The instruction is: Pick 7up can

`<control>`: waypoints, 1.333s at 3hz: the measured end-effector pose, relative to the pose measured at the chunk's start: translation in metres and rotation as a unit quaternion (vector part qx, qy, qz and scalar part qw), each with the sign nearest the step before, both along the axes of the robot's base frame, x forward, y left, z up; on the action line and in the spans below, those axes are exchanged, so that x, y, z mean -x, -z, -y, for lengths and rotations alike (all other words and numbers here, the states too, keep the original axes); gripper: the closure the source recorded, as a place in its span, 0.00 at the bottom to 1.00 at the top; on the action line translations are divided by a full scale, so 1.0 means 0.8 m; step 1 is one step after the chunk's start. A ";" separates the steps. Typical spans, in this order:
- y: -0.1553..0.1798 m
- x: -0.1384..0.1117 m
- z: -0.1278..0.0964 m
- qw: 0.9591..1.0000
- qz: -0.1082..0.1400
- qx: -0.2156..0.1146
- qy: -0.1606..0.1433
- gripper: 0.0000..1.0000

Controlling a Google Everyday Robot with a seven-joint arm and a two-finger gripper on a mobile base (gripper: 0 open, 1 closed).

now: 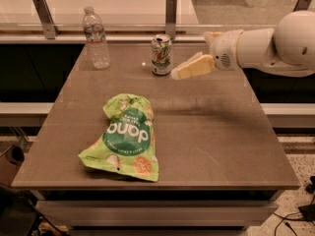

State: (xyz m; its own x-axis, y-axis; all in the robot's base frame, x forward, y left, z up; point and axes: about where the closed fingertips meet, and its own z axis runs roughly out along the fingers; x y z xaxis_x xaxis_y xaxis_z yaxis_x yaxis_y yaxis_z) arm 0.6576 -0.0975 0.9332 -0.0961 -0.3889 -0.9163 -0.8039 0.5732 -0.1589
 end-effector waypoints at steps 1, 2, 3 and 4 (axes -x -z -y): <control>0.017 -0.031 -0.022 1.000 -0.007 -0.028 -0.008 0.00; 0.028 -0.064 -0.042 0.998 -0.010 -0.053 -0.018 0.00; 0.032 -0.097 -0.060 0.997 -0.011 -0.076 -0.029 0.00; 0.036 -0.124 -0.073 0.995 -0.013 -0.097 -0.035 0.00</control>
Offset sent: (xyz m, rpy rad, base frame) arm 0.0863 0.0478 -0.0302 0.1706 0.0242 0.0519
